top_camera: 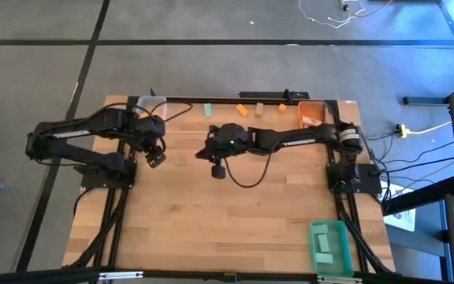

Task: Sort & place blocks by color
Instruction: Put the brown block into the orange bin

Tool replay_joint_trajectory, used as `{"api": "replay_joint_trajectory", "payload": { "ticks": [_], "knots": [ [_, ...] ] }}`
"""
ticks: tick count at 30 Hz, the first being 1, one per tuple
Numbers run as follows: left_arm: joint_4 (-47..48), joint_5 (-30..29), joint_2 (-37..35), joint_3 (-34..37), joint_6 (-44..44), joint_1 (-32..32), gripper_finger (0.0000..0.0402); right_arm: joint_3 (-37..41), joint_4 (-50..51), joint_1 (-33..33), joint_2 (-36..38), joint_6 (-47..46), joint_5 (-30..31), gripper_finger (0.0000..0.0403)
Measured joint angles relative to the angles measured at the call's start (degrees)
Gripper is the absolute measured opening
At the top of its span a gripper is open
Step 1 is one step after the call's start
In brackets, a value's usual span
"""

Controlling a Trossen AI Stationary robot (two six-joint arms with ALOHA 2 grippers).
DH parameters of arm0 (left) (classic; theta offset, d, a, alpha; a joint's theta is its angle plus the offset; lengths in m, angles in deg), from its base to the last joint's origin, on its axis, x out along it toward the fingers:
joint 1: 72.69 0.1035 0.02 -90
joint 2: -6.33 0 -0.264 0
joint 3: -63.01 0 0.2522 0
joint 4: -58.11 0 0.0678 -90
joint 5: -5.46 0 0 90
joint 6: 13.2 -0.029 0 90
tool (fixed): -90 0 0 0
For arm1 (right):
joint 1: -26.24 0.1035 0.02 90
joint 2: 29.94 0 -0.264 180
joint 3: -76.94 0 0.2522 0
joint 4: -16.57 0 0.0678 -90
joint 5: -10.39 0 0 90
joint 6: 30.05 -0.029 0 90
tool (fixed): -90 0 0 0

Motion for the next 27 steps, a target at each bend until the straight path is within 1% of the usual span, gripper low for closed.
{"api": "replay_joint_trajectory", "payload": {
  "ticks": [4,6,8,11,14,19,24,27],
  "knots": [
    [0.09,0.09,-0.04,0.01,1.19,-0.35,0.0219,-6.99,4.93,0.00,-3.89,0.08,-2.26,0.0061],
    [0.14,0.01,-0.09,0.06,1.33,-0.31,0.0219,-10.27,8.46,0.00,-5.48,0.90,-1.76,0.0076],
    [-0.55,0.03,-0.02,1.12,2.25,-0.31,0.0219,-13.24,12.65,-0.02,-6.67,2.73,0.05,0.0090],
    [-2.56,0.05,0.00,5.37,4.01,-0.33,0.0219,-16.81,18.41,-0.03,-7.26,5.38,3.46,0.0105],
    [-6.11,0.13,-0.04,11.79,5.43,-0.33,0.0219,-20.35,24.08,-0.14,-7.25,5.78,6.87,0.0110],
    [-17.97,-0.49,-0.10,21.36,5.71,0.33,0.0219,-26.10,34.66,-0.94,-7.23,5.59,5.83,0.0111],
    [-31.49,-4.85,-0.01,29.08,5.69,1.33,0.0219,-29.28,43.72,-2.03,-7.23,4.19,5.72,0.0111],
    [-36.91,-6.68,-0.01,32.37,5.68,1.85,0.0219,-29.89,47.05,-2.69,-7.23,3.41,5.71,0.0111]
  ]
}}
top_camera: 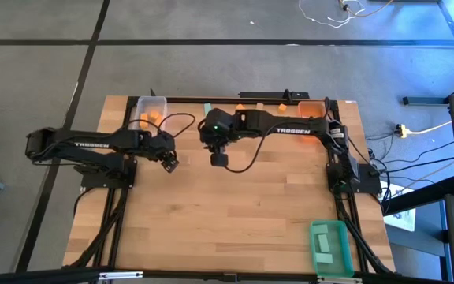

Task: Sort & place blocks by color
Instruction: Put the brown block into the orange bin

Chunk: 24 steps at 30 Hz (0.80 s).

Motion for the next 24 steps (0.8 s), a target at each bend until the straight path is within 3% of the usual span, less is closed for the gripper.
{"api": "replay_joint_trajectory", "payload": {
  "ticks": [10,24],
  "knots": [
    [-3.42,-5.22,0.00,6.30,3.64,0.31,0.0219,-0.08,3.09,-0.96,0.00,-3.69,-0.07,0.0111],
    [-11.43,-6.75,4.26,6.82,-0.08,-0.80,0.0219,-0.08,3.06,-0.96,0.00,-5.35,-0.13,0.0111]
  ]
}}
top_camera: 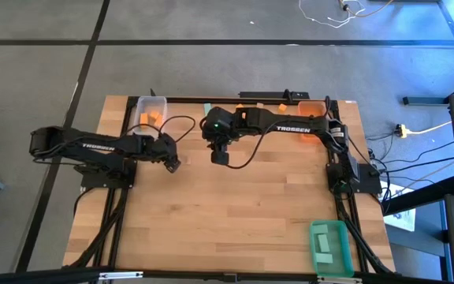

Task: Sort & place blocks by color
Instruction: Put the brown block into the orange bin

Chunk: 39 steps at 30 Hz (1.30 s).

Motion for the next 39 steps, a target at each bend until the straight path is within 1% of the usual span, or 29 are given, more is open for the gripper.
{"api": "replay_joint_trajectory", "payload": {
  "ticks": [5,10,17,20,23,26,29,31,34,36,39],
  "knots": [
    [-4.63,0.51,4.97,0.00,-0.44,-0.84,0.0219,0.00,0.00,0.00,0.00,-0.02,0.01,0.0111],
    [-14.03,3.33,9.87,0.00,-0.58,-1.80,0.0219,0.00,0.01,0.00,0.02,-0.02,0.01,0.0111],
    [-26.03,3.51,15.87,-0.02,-0.57,-2.74,0.0219,0.00,1.36,-0.01,0.02,0.24,0.01,0.0111],
    [-27.75,3.90,17.67,-1.25,-0.64,-2.97,0.0219,0.00,2.88,-0.04,0.02,0.99,0.03,0.0111],
    [-28.23,5.32,18.50,-3.31,-3.09,-3.60,0.0219,0.00,4.35,-0.04,0.02,2.40,0.06,0.0111],
    [-26.90,5.38,18.56,-5.51,-5.01,-4.29,0.0219,0.27,4.48,-0.02,0.09,2.60,0.19,0.0111],
    [-24.25,3.92,17.76,-7.72,-6.88,-5.05,0.0219,0.31,5.72,-0.02,0.09,3.54,0.19,0.0111],
    [-21.09,2.92,16.66,-9.40,-8.73,-5.48,0.0219,0.31,7.14,0.08,0.09,6.57,0.17,0.0111],
    [-13.49,0.68,16.08,-11.95,-10.04,-5.81,0.0219,0.35,9.42,0.58,0.09,11.07,0.08,0.0111],
    [-7.40,-0.98,14.63,-13.89,-10.99,-5.81,0.0219,0.35,11.07,1.04,0.10,14.31,-1.74,0.0111],
    [0.43,-2.57,13.06,-16.35,-11.08,-5.81,0.0219,0.37,12.21,1.56,0.09,19.48,-7.40,0.0111]
  ]
}}
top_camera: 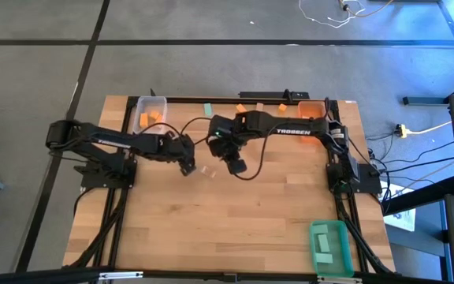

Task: Sort & place blocks by color
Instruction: Put the brown block into the orange bin

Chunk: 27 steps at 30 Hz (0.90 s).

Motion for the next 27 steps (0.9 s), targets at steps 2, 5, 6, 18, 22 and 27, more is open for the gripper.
{"api": "replay_joint_trajectory", "payload": {
  "ticks": [2,5,6,18,22,27],
  "knots": [
    [3.87,-0.23,-1.31,-1.22,-0.02,0.00,0.0219,0.00,-0.30,0.38,0.00,1.57,-2.60,0.0111],
    [7.03,-0.29,-4.18,-2.28,0.15,0.00,0.0219,0.00,-1.38,1.06,0.00,1.80,-2.94,0.0111],
    [7.76,-0.29,-5.19,-2.36,0.18,0.00,0.0219,0.00,-1.70,1.24,0.01,1.83,-2.93,0.0111],
    [7.91,-0.38,-15.82,-2.53,0.66,0.00,0.0219,0.02,-4.20,2.41,-0.18,-3.48,-0.72,0.0126],
    [7.95,-0.40,-18.60,-2.53,0.66,0.00,0.0219,0.09,-4.78,2.44,-0.92,-5.67,-0.56,0.0155],
    [8.44,-0.32,-21.18,-2.54,0.63,0.00,0.0219,0.10,-5.43,3.02,-2.05,-7.98,-0.50,0.0205]
  ]
}}
